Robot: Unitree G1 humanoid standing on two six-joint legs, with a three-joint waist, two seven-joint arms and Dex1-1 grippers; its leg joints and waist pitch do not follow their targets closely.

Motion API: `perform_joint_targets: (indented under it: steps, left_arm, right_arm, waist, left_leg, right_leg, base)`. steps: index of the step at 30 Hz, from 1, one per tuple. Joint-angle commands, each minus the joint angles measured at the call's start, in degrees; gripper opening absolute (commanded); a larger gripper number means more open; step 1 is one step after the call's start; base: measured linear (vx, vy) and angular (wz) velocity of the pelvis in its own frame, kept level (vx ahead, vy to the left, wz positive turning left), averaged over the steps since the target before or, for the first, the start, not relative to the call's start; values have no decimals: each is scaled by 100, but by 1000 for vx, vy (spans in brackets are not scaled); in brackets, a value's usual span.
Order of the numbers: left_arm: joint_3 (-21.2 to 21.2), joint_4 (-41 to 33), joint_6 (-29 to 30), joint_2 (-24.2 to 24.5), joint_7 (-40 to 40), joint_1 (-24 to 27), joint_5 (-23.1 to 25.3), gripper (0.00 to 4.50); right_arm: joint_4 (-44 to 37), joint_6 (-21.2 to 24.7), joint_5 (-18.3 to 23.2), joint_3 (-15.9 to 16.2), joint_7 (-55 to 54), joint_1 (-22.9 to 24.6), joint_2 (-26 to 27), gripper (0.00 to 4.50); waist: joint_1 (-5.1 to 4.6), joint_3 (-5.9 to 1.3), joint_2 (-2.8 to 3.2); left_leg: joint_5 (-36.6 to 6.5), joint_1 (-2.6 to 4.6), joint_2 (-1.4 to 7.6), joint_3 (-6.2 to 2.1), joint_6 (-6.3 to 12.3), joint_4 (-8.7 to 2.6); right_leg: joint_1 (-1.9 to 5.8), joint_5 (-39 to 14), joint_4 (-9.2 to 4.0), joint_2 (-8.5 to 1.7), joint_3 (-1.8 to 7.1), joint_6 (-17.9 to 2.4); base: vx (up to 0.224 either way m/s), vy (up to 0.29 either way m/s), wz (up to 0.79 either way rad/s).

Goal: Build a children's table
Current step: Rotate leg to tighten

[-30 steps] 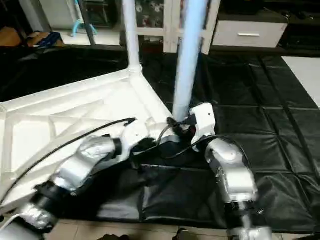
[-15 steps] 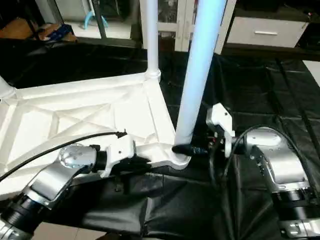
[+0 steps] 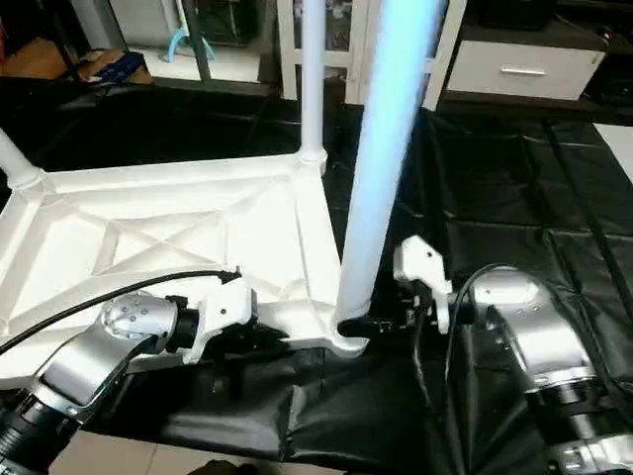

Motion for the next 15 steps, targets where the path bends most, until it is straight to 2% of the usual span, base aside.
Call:
perform_joint_targets:
  steps: [1, 3, 6, 15]
  left_arm:
    - [-214, 28, 97, 89, -190, 122, 76, 0]
    - [-211, 13, 113, 96, -189, 125, 76, 0]
    - [-206, -10, 134, 111, -182, 134, 72, 0]
    - [-192, 21, 123, 95, -95, 127, 114, 0]
  right_arm:
    - [7, -32, -42, 29, 61, -105, -25, 239]
    - [30, 1, -14, 40, 116, -123, -27, 237]
    - [90, -16, -5, 69, 165, -139, -35, 200]
    - [149, 45, -27, -19, -105, -70, 45, 188]
  waist:
    - [-16, -355, -110]
    - [-9, -349, -101]
    - [-11, -347, -106]
    - [-23, -346, -101]
  left_leg:
    - [-1101, 136, 483, -248, 497, -446]
    - [-1088, 130, 491, -248, 552, -445]
    - [-1141, 130, 492, -254, 531, -448]
    - [-1144, 133, 490, -255, 505, -451]
  right_leg:
    - [180, -1046, -315, -294, 162, -1500]
    - [180, -1056, -314, -299, 156, -1522]
    - [184, -1209, -323, -307, 157, -1513]
    - [183, -1135, -319, -295, 156, -1522]
  base:
    - [0, 0, 0]
    - [0, 0, 0]
    - [0, 0, 0]
    - [0, 0, 0]
